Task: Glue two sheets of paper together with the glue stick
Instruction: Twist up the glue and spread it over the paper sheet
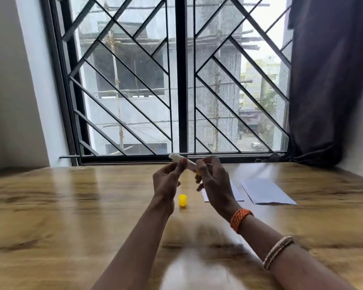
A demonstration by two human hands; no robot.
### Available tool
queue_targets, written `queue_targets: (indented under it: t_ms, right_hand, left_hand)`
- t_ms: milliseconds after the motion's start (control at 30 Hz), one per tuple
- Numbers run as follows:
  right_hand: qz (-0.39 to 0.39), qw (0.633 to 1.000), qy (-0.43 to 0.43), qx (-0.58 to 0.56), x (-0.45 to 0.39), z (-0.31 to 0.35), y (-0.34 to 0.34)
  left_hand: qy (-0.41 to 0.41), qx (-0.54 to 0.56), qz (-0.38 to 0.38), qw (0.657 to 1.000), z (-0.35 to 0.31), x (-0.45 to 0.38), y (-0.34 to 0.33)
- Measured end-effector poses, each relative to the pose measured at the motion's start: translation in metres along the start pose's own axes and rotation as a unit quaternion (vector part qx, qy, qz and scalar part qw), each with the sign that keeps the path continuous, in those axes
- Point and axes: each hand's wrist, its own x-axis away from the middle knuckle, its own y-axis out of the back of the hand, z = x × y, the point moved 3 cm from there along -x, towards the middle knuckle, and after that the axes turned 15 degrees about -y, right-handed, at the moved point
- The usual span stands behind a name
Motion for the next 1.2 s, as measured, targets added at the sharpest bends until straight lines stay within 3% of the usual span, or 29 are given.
queue_targets:
  t_ms: [133, 233, 400, 567, 667, 800, 1033, 1133, 1200]
  right_hand:
    - [-0.028, 0.989, 0.119, 0.086, 0.006, 0.003, -0.005]
    - [-0.033, 0.981, 0.161, 0.099, 0.008, 0.004, -0.007]
    - [-0.043, 0.986, 0.102, 0.120, 0.001, 0.003, 0.001]
    - [0.047, 0.998, -0.019, 0.043, 0.001, -0.005, -0.003]
    - [0.027, 0.997, 0.018, 0.068, 0.004, -0.003, -0.005]
    - [0.017, 0.976, 0.147, 0.161, 0.011, 0.002, -0.006]
    - [-0.026, 0.968, 0.171, 0.183, 0.010, 0.007, 0.002]
    - [-0.004, 0.985, 0.110, 0.132, 0.011, 0.008, 0.001]
    - [-0.025, 0.977, 0.131, 0.167, 0.015, 0.010, 0.000]
  left_hand:
    - [-0.008, -0.003, -0.042, 0.999, -0.001, 0.002, 0.004]
    - [-0.006, -0.005, -0.059, 0.998, -0.002, 0.001, 0.006]
    - [0.011, 0.034, -0.020, 0.999, -0.002, -0.001, 0.001]
    - [0.002, 0.031, 0.018, 0.999, -0.002, 0.000, -0.002]
    - [0.003, 0.006, -0.013, 1.000, -0.001, 0.001, 0.001]
    - [0.013, -0.006, -0.034, 0.999, 0.002, -0.001, 0.002]
    - [0.030, 0.051, 0.030, 0.998, 0.006, -0.003, -0.002]
    - [0.042, 0.042, 0.027, 0.998, 0.007, -0.004, 0.000]
    - [0.051, 0.022, 0.014, 0.998, 0.008, -0.003, 0.002]
